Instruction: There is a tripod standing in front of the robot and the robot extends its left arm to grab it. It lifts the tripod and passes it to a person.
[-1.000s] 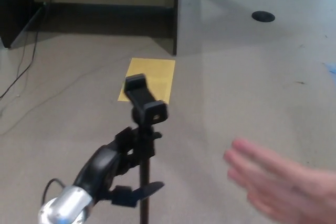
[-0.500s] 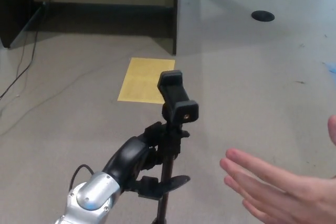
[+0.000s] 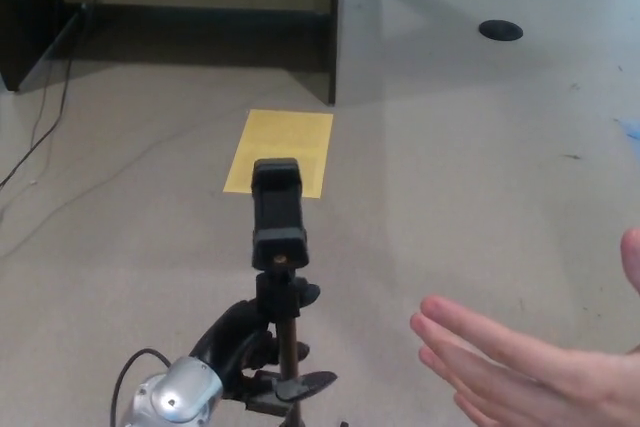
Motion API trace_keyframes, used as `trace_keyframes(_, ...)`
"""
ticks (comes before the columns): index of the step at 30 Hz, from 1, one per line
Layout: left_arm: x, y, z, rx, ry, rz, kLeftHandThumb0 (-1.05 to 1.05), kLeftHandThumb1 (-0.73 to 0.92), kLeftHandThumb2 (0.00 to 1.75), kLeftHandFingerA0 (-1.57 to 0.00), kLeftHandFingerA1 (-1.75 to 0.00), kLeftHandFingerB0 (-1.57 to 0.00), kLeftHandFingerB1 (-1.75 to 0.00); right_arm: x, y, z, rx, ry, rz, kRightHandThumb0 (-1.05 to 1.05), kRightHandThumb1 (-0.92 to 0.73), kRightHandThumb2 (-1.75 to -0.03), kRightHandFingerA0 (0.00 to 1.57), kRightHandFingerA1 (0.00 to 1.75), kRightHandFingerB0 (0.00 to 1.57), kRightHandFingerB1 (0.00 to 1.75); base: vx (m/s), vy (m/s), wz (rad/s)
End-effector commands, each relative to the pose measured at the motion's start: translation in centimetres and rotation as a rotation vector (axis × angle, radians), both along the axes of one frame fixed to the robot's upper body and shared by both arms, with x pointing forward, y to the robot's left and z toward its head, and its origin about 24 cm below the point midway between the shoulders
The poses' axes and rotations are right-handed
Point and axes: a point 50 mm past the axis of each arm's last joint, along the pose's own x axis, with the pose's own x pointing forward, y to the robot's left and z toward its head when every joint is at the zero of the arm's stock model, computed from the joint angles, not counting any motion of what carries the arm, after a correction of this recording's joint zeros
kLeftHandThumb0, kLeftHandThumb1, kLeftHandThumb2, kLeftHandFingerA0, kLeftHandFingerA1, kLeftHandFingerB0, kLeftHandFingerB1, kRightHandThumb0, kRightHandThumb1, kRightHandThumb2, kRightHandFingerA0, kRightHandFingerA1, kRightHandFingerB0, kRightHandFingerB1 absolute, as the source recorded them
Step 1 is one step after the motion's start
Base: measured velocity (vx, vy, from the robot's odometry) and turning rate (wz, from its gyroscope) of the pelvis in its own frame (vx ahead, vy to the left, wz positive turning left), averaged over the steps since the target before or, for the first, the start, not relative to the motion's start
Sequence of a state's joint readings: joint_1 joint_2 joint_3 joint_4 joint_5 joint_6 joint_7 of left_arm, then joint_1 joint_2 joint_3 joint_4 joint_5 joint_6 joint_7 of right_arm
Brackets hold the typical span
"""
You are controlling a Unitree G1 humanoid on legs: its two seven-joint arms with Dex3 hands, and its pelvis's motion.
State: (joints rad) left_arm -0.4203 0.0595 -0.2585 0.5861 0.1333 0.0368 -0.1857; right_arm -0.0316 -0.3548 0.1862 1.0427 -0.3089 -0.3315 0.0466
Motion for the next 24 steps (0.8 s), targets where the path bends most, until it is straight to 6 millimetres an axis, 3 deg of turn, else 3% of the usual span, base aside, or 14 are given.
trace_keyframes(1, 0.5, -0.3, 0.3, 0.039, -0.088, 0.03, -0.17, 0.53, 0.93, -0.7, -0.68, -0.1, -0.45, 0.4, -0.3, 0.4, 0.003, -0.019, 0.007, -0.39, -0.71, -0.62, 0.71, 0.44, 0.49, 0.37, 0.0, 0.0, 0.0)
trace_keyframes(2, 0.6, -0.5, 0.3, 0.023, -0.097, 0.029, -0.2, 0.81, 0.65, -0.85, -0.51, -0.32, -0.32, 0.5, -0.4, 0.5, 0.001, -0.019, 0.01, -0.38, -0.71, -0.62, 0.71, 0.44, 0.5, 0.37, 0.0, 0.0, 0.0)
trace_keyframes(4, 0.6, -0.8, 0.3, 0.008, -0.11, 0.022, -0.19, 0.83, 0.65, -0.88, -0.53, -0.37, -0.33, 0.5, -0.5, 0.6, -0.007, -0.017, 0.016, -0.39, -0.71, -0.61, 0.71, 0.44, 0.5, 0.37, 0.0, 0.0, 0.0)
trace_keyframes(7, 0.6, -1.4, 0.6, -0.051, -0.133, 0.023, -0.02, 0.85, 0.65, -1.05, -0.62, -0.78, -0.49, 0.7, -0.6, 0.7, -0.023, -0.022, 0.02, -0.4, -0.69, -0.61, 0.73, 0.45, 0.52, 0.38, 0.0, 0.0, 0.0)
trace_keyframes(9, 0.6, -1.6, 0.7, -0.068, -0.143, 0.022, -0.01, 0.85, 0.65, -1.04, -0.67, -0.83, -0.56, 0.8, -0.7, 0.7, -0.029, -0.015, 0.025, -0.4, -0.7, -0.61, 0.71, 0.44, 0.51, 0.37, 0.0, 0.0, 0.0)
trace_keyframes(12, 0.5, -1.8, 1.0, -0.096, -0.165, 0.037, 0.01, 0.88, 0.64, -1.02, -0.87, -0.76, -0.93, 1.0, -0.7, 0.8, -0.031, -0.011, 0.027, -0.4, -0.71, -0.61, 0.7, 0.43, 0.51, 0.37, 0.0, 0.0, 0.0)
trace_keyframes(18, 0.1, -2.0, 2.2, -0.178, -0.21, 0.088, 0.0, 0.86, 0.65, -1.0, -0.96, -0.71, -0.91, 1.0, -0.9, 0.7, -0.021, 0.005, 0.01, -0.39, -0.7, -0.62, 0.7, 0.43, 0.51, 0.37, 0.0, 0.0, 0.0)
trace_keyframes(19, -0.1, -1.9, 2.5, -0.205, -0.228, 0.097, -0.09, 0.91, 0.67, -0.95, -1.02, -0.62, -1.01, 0.9, -1.0, 0.8, -0.027, 0.005, 0.018, -0.39, -0.7, -0.61, 0.7, 0.43, 0.51, 0.37, 0.0, 0.0, 0.0)
trace_keyframes(20, 0.0, -1.7, 3.6, -0.255, -0.273, 0.117, 0.01, 0.87, 0.65, -1.01, -0.96, -0.72, -0.93, 0.9, -0.9, 0.8, -0.035, 0.004, 0.025, -0.39, -0.7, -0.62, 0.71, 0.43, 0.51, 0.37, 0.0, 0.0, 0.0)
trace_keyframes(24, 0.6, -1.2, 6.6, -0.313, -0.379, 0.13, -0.02, 0.87, 0.65, -1.04, -1.01, -0.75, -0.91, 1.3, -0.9, 1.0, -0.036, -0.01, 0.03, -0.39, -0.7, -0.62, 0.72, 0.44, 0.51, 0.37, 0.0, 0.0, 0.0)
